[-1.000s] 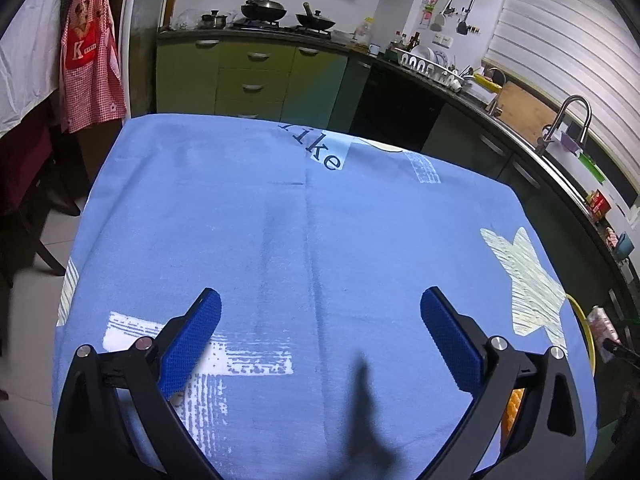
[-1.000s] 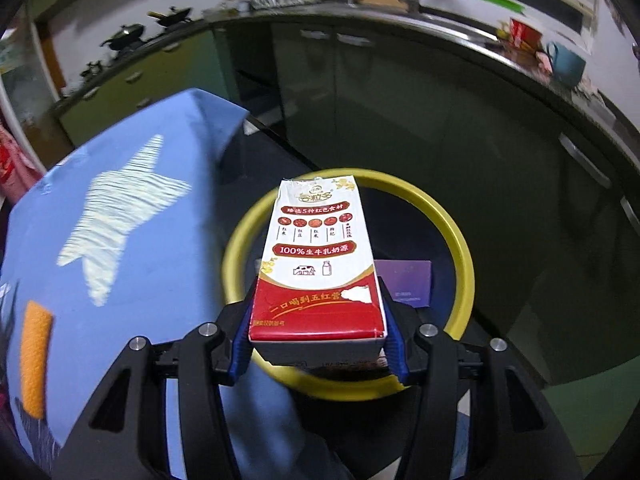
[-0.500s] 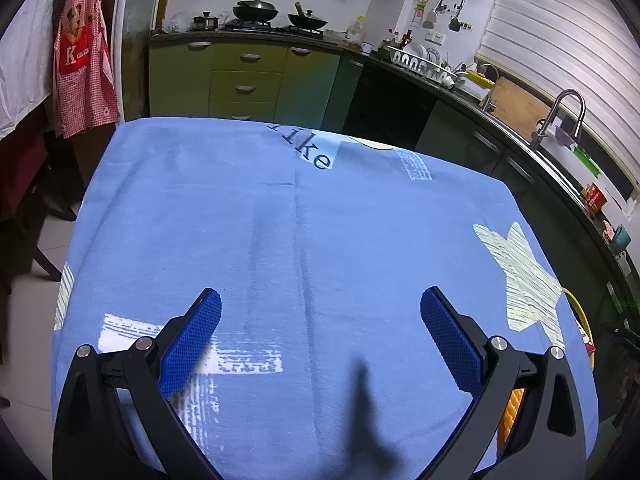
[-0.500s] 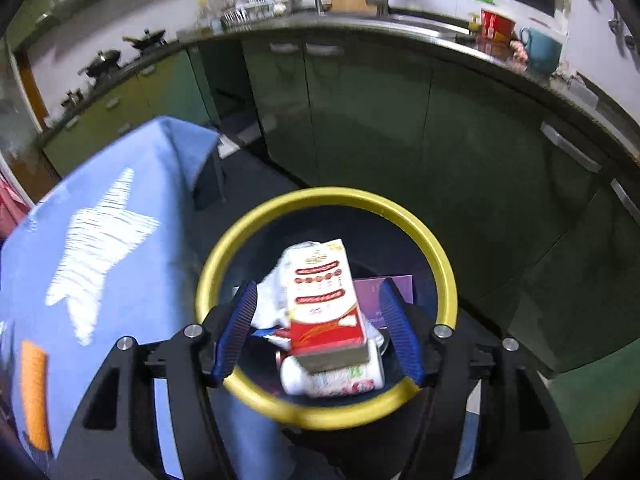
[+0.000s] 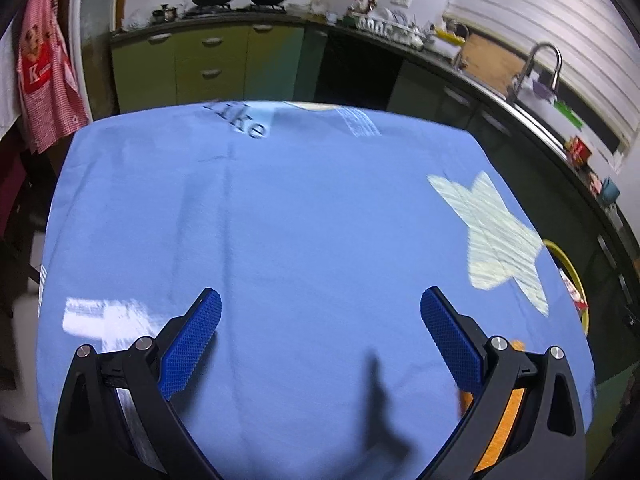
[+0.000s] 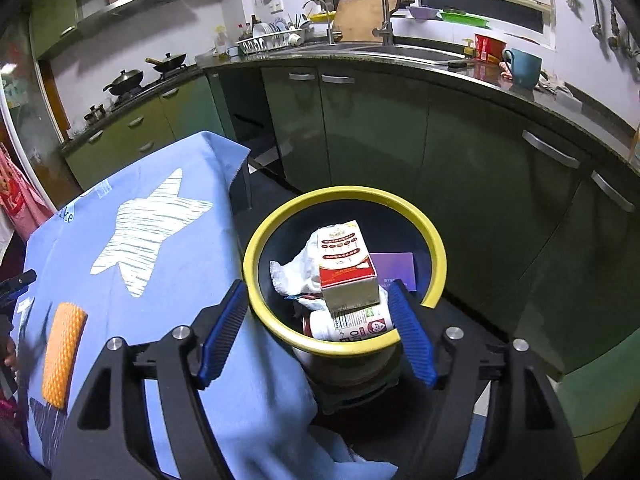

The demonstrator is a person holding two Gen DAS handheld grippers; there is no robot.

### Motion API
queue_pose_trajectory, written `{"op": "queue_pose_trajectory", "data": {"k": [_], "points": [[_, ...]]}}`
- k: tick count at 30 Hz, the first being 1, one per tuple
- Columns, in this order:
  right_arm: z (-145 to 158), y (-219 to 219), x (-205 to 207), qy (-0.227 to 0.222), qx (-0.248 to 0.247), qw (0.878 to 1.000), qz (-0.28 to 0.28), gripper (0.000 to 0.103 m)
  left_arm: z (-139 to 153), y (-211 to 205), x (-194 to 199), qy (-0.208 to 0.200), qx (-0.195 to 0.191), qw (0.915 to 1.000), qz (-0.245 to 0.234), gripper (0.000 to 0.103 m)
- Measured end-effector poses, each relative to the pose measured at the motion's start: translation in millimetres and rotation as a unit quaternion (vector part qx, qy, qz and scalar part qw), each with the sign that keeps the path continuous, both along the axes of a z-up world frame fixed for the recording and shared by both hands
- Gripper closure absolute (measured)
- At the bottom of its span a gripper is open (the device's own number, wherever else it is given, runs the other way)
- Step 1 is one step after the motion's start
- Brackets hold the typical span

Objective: Collect trash
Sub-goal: 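Grasp the orange mesh foam sleeve with the left gripper and lift it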

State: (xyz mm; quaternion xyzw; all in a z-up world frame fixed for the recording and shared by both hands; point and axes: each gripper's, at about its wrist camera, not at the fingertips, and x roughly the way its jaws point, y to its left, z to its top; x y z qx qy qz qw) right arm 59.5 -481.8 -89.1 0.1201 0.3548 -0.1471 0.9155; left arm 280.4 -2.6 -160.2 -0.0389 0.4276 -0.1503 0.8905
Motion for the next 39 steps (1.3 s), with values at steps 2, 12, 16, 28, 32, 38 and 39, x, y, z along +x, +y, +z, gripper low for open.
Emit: {"op": "queue_pose_trajectory", "data": {"k": [2,12,16,28,32,38,39], "points": [[-2.3,-0.6,-1.0,-0.002,0.007,1.0,0.005,0.034,3.9,-13.9,-10.1,0.018,-0.004,0.9997,-0.015,0.005],[-19.9,-11.4,-9.3,-0.015,0.05,0.998,0.021,0.034,-4.8,-99.8,-57.0,0.111,0.021,0.9886,-0.099,0.005],[-24.9,-18.0,-12.0,-0.018,0.063,0.998,0.022,0.034,-14.8,-111.5,-63.9,0.129,0.039,0.9856,-0.101,0.005],[-30.6,-23.0,-10.5,-0.027,0.082,0.996,0.034,0.034,-24.0,-121.2,-74.3,0.123,0.089,0.9841,-0.093,0.013],[-33.9,-24.9,-8.5,-0.026,0.087,0.995,0.035,0.034,-20.1,-122.4,-74.6,0.111,0.102,0.984,-0.094,0.03],[-34.8,-26.9,-8.8,-0.029,0.092,0.995,0.035,0.034,-13.8,-122.9,-78.3,0.099,0.092,0.9849,-0.108,0.057],[-34.4,-27.8,-9.4,-0.03,0.092,0.995,0.034,0.034,-10.9,-122.6,-80.1,0.093,0.092,0.9853,-0.11,0.064]]}}
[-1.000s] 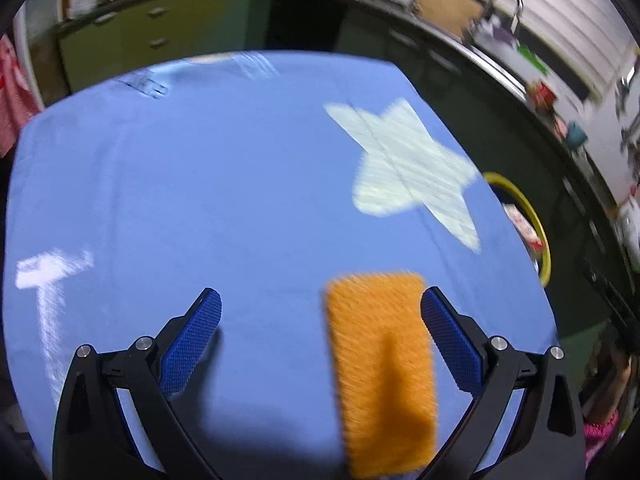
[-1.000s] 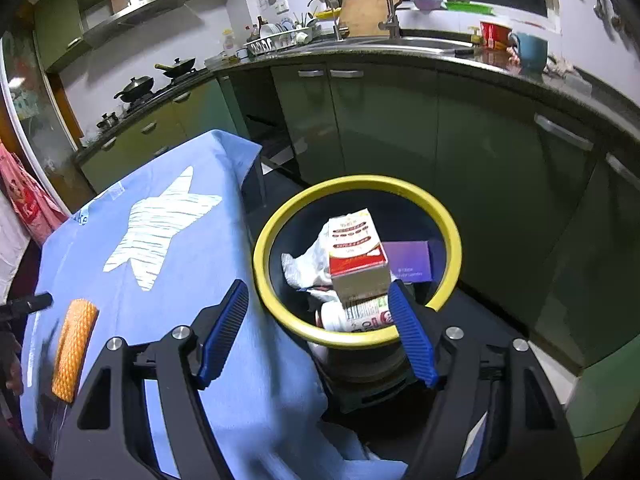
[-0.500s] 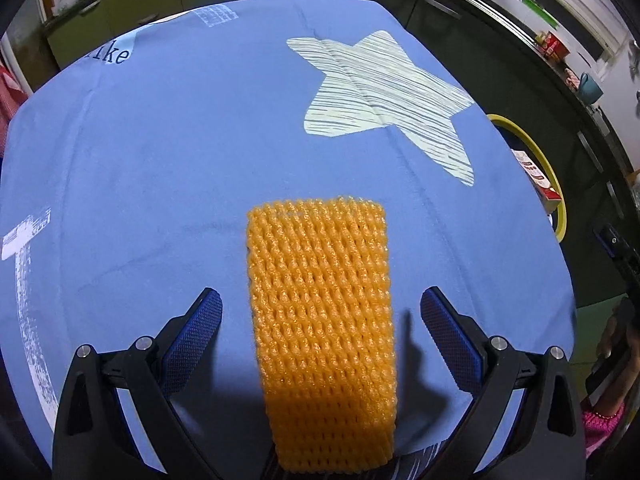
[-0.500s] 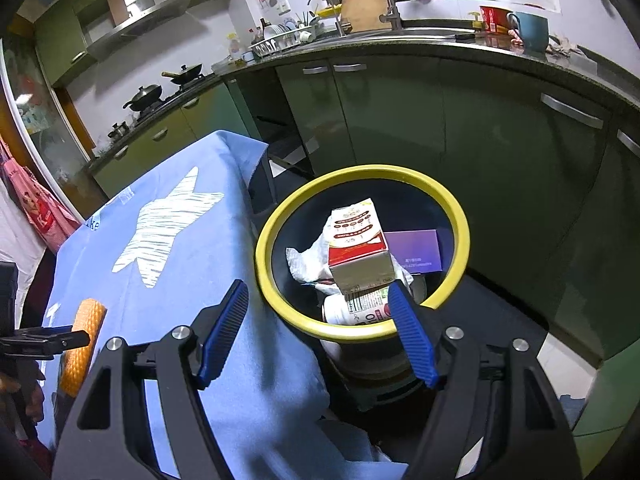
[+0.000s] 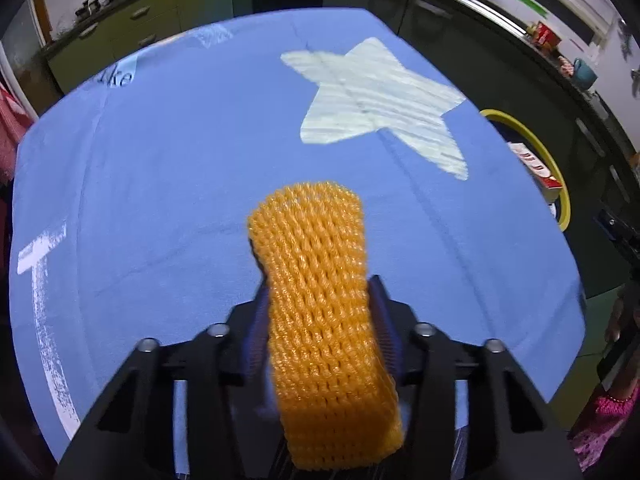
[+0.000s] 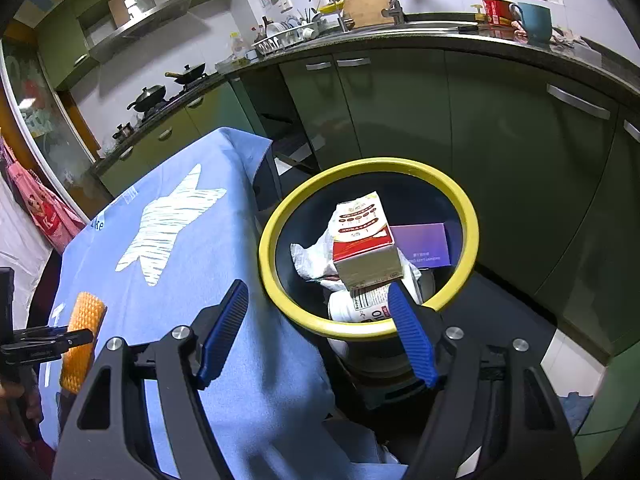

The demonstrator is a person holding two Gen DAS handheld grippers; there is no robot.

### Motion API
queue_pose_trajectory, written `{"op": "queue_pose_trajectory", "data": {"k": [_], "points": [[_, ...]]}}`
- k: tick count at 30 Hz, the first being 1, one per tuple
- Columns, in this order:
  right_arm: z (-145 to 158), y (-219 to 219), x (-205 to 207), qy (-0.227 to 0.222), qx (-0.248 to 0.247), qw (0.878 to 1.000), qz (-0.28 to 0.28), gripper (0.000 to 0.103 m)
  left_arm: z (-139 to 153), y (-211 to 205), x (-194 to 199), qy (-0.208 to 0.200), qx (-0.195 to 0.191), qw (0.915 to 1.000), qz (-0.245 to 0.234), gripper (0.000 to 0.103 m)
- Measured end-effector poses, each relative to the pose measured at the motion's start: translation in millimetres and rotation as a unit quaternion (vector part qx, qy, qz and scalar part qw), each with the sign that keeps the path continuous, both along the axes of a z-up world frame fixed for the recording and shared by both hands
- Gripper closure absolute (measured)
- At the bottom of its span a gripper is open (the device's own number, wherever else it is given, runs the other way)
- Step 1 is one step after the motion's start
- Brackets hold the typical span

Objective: Collect trash
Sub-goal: 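Grasp the orange mesh foam sleeve with the left gripper and lift it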

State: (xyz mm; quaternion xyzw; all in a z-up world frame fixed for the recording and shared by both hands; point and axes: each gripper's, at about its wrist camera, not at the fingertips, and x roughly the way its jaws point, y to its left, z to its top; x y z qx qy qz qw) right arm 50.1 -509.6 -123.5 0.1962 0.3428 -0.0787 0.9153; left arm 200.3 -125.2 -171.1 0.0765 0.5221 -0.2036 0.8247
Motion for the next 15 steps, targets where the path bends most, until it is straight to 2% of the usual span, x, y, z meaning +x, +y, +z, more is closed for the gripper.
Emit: {"op": "queue_pose_trajectory", "data": {"k": [1,4,10,15], "points": [[0.6,-0.8,-0.9,-0.001,0.0,1.0,-0.001,0.034,4.3,0.4,-1.9,-0.008,-0.004,1.0,-0.005,0.071],[2.1,-2.3,-2.3,-0.004,0.001,1.0,-0.004,0.034,12.4,-1.1,-3.9,-0.008,-0.019,0.9997,-0.012,0.082],[7.0,-2.1,-4.8,-0.007,-0.006,1.0,-0.008,0.034,36.0,-13.4,-15.5,-0.026,-0.026,0.9984,-0.043,0.084],[11.0,-2.8,-10.1,-0.006,-0.023,1.0,-0.02,0.034,64.0,-43.7,-24.8,-0.04,-0.033,0.9941,-0.095,0.084]]}}
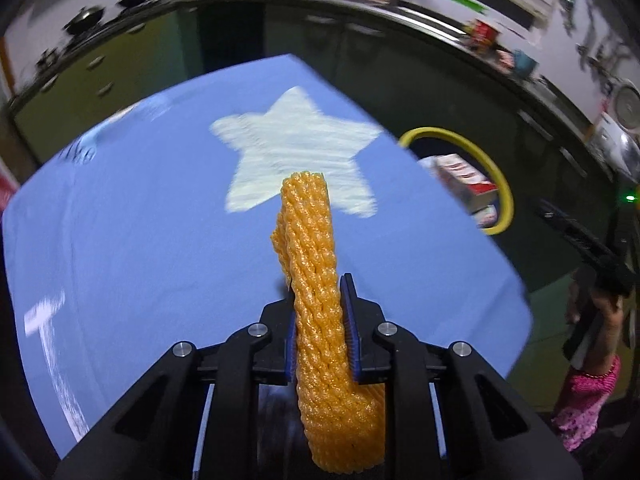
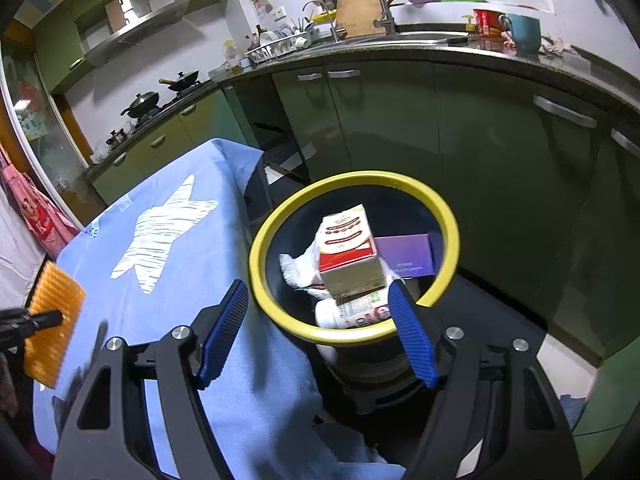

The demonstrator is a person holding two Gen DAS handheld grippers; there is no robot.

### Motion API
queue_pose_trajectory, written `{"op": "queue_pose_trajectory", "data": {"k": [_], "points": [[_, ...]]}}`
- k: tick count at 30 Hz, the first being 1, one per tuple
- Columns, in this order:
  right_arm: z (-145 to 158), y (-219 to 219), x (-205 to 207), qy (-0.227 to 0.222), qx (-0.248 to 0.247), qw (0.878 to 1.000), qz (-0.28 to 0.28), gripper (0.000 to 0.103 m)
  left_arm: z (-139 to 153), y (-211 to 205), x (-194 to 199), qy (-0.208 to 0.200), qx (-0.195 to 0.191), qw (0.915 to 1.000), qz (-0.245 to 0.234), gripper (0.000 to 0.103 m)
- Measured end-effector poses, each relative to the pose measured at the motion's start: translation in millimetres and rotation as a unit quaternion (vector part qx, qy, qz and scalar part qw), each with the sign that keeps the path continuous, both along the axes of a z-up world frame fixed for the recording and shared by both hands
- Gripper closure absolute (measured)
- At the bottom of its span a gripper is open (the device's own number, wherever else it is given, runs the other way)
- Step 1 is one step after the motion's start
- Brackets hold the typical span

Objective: Collect trash
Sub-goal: 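Grasp the orange mesh foam sleeve with the left gripper and lift it, then carry the foam sleeve over the bin and open the left gripper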

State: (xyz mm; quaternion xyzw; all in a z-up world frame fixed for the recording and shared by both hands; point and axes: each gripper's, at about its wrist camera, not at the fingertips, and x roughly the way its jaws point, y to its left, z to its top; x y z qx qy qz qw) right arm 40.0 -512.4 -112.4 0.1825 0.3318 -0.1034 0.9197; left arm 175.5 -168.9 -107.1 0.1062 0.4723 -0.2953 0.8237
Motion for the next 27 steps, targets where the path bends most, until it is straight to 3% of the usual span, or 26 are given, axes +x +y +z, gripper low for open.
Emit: {"op": "queue_pose_trajectory", "data": {"k": [8,14,19,27], "points": [[6.7,-10.1,-17.5,0.001,-0.024,0.999,-0.024,0.034,30.7,-87.3,6.3,-0.018,-0.01,0.9965,-0.082,0.084],[9.0,-27.6,-34.1,-0.005,-0.025,0.999,-0.044,0.031,33.1,-175.4,35.3,0.015,-0.036,0.9934,-0.108,0.084],[4.9,-42.7,-43.3,-0.005,-0.014,0.998,-0.058,0.031,4.3,-253.7,68.2,0.036,-0.019,0.9958,-0.082,0.084],[-5.6,-61.9,-51.3,-0.004,0.005,0.998,-0.07,0.031,-46.4,-307.7,95.0,0.062,0.017,0.9972,-0.039,0.079]]}}
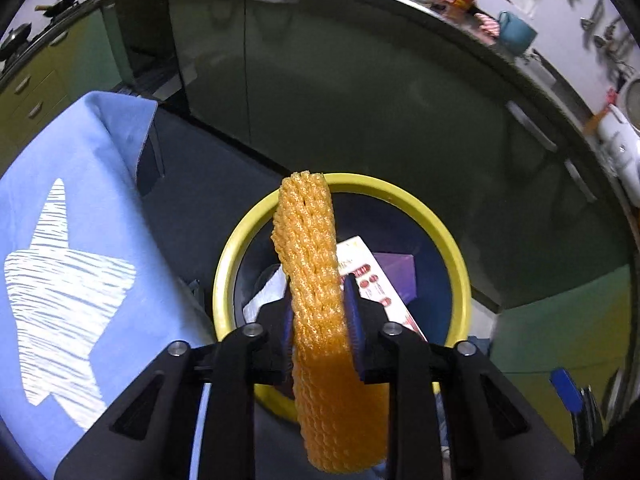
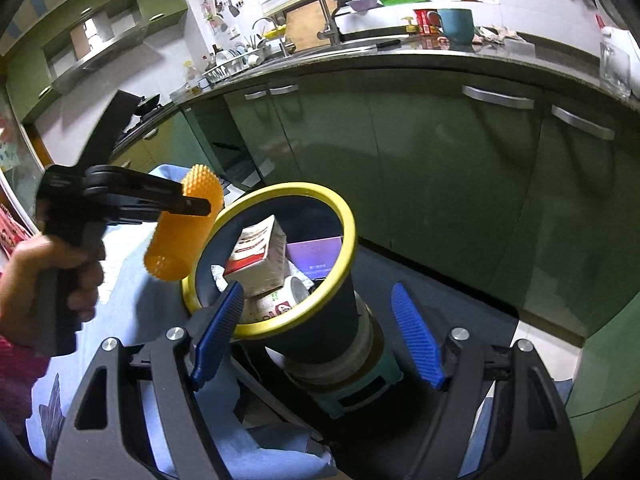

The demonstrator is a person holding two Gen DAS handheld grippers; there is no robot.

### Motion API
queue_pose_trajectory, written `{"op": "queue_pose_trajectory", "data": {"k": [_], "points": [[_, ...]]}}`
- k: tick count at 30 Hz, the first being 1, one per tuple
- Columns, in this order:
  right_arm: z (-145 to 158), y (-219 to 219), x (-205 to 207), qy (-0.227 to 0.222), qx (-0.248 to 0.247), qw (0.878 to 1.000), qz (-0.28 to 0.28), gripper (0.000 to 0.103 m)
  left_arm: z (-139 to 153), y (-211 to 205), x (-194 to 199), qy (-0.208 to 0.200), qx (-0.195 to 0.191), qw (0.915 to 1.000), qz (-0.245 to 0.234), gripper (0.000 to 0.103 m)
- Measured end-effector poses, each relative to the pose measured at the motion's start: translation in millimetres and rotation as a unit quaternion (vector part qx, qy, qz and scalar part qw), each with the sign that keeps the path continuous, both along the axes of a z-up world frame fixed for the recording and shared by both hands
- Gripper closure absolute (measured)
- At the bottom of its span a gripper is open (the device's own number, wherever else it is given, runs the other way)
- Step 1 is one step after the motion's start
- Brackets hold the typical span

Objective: Collect trash
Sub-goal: 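Carry the foam sleeve over the bin and open the left gripper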

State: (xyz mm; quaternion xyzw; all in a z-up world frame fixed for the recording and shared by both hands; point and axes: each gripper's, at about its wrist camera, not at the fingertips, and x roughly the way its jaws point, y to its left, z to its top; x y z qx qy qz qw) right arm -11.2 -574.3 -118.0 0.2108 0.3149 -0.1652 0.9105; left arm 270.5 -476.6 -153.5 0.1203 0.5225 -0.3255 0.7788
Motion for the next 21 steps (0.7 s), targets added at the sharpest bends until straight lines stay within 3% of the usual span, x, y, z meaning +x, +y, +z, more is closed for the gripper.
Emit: {"op": "queue_pose_trajectory", "data": {"k": [11,18,21], "points": [[-5.3,-5.6,-1.8,-0.001,0.011,1.0,-0.001,0.031,-25.2,-12.2,4.9,0.007,0.025,0.9996,0.011,0.048],[-1.4,-1.1,-0.7,0.0,0.005,1.0,0.0,0.031,-19.2,-2.5,2.9,0.002,0.006,1.0,0.002,0.024],[1.7,2.4,0.3,0.0,0.0,1.0,0.003,0.031,-9.2,-2.1,-1.1,0.008,-0.013,0.9998,-0.013,0.021]]}}
